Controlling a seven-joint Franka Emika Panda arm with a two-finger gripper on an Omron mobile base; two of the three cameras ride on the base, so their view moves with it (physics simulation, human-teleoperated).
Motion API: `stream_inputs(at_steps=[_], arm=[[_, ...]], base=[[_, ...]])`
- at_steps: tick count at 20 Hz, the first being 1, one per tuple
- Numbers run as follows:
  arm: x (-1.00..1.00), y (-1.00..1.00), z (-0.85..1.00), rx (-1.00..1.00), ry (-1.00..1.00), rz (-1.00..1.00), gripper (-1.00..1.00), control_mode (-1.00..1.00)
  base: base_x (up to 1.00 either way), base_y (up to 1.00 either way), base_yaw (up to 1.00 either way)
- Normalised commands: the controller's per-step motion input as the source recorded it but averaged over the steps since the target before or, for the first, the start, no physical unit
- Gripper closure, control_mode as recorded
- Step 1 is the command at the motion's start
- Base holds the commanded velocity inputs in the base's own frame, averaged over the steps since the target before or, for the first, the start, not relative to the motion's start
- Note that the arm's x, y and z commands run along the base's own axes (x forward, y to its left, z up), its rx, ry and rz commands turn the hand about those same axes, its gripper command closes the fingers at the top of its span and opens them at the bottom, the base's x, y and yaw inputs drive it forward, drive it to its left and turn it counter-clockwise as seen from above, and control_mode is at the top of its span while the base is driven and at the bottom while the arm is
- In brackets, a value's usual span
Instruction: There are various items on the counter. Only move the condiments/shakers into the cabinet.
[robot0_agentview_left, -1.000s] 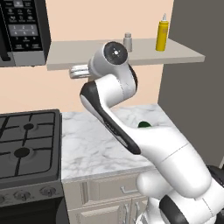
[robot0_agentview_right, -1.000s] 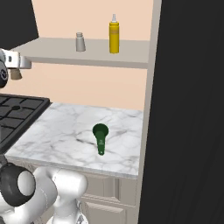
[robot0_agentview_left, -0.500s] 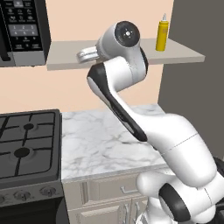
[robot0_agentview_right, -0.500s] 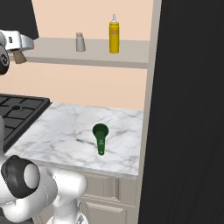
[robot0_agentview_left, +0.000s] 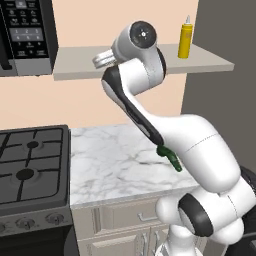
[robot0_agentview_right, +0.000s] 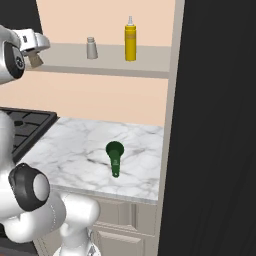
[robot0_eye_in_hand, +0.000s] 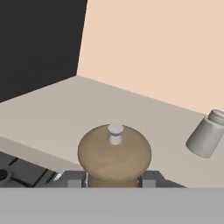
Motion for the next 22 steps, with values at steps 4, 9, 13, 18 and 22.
stream_inputs(at_steps=[4, 9, 13, 18, 22], arm=[[0.65, -0.12, 0.03, 0.0, 0.0, 0.0, 1.0, -1.0], [0.65, 0.0, 0.0, 0.01, 0.0, 0.0, 1.0, -1.0], [0.62, 0.0, 0.0, 0.0, 0.0, 0.0, 1.0, -1.0], [0.48, 0.0, -0.01, 0.0, 0.0, 0.0, 1.0, -1.0], [0.32, 0.0, -0.2, 0.0, 0.0, -0.03, 1.0, -1.0]], base=[[0.0, 0.0, 0.0], [0.0, 0.0, 0.0], [0.0, 0.0, 0.0], [0.0, 0.0, 0.0], [0.0, 0.0, 0.0]])
